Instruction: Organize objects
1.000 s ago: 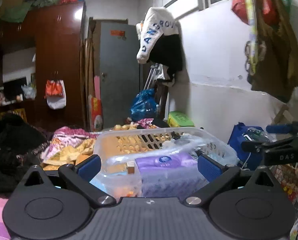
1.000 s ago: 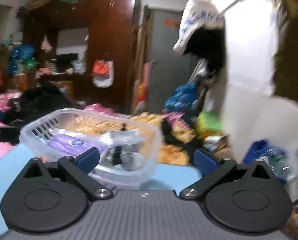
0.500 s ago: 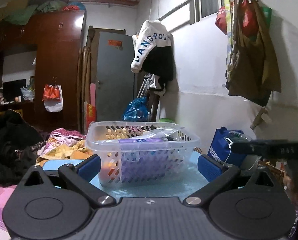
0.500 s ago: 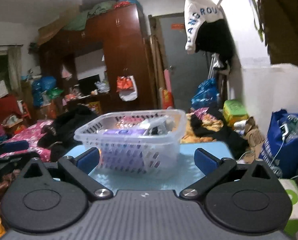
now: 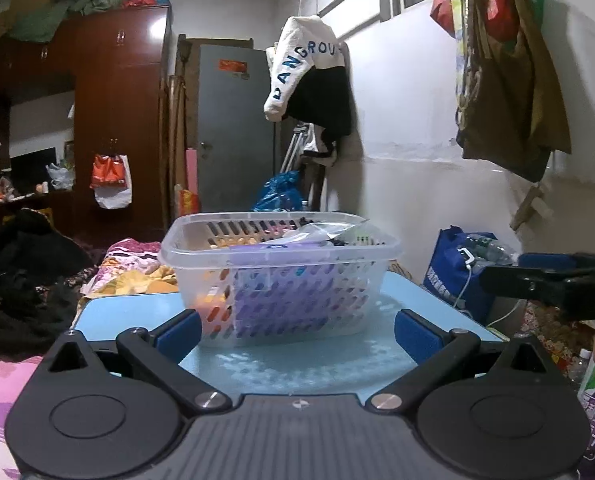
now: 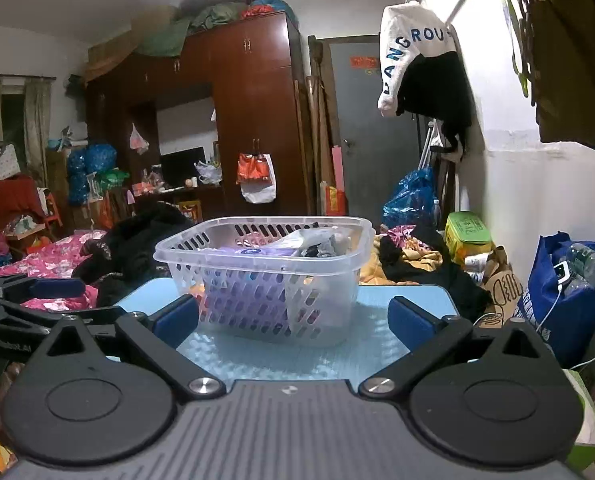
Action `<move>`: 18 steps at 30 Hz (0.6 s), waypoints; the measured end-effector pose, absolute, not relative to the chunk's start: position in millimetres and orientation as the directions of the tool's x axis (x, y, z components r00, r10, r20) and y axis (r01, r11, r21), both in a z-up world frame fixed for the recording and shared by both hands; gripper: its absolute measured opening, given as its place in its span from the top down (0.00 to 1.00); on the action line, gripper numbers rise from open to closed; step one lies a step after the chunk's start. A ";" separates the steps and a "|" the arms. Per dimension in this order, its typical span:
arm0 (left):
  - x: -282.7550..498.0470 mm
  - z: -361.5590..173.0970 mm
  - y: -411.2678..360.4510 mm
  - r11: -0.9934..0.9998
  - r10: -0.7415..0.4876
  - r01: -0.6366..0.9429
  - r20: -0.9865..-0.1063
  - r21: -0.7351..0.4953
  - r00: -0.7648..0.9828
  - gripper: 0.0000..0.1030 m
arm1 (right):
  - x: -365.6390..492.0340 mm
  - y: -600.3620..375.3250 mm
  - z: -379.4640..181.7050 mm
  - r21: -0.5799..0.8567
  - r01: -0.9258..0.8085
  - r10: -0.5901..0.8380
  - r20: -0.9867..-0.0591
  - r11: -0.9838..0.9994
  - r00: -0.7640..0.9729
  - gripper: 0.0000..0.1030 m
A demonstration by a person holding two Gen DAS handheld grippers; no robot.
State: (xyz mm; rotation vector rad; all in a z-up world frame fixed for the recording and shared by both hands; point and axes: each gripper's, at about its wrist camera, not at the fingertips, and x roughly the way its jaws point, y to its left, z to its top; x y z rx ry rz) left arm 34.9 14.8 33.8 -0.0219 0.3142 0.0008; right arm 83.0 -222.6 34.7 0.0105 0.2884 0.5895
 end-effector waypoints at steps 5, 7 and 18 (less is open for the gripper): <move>33.7 36.0 21.0 0.999 0.002 -0.016 -0.305 -0.044 0.952 0.00 | 84.8 -224.8 33.6 0.103 -0.538 0.544 -0.270 0.836 0.794 0.00; 33.7 37.3 20.1 0.999 0.006 -0.019 -0.303 -0.041 0.953 0.00 | 83.9 -224.9 32.9 0.104 -0.540 0.546 -0.270 0.835 0.793 0.00; 32.5 38.8 15.5 1.000 0.006 -0.014 -0.301 -0.025 0.954 0.00 | 76.1 -217.5 32.0 0.044 -0.554 0.544 -0.269 0.832 0.795 0.00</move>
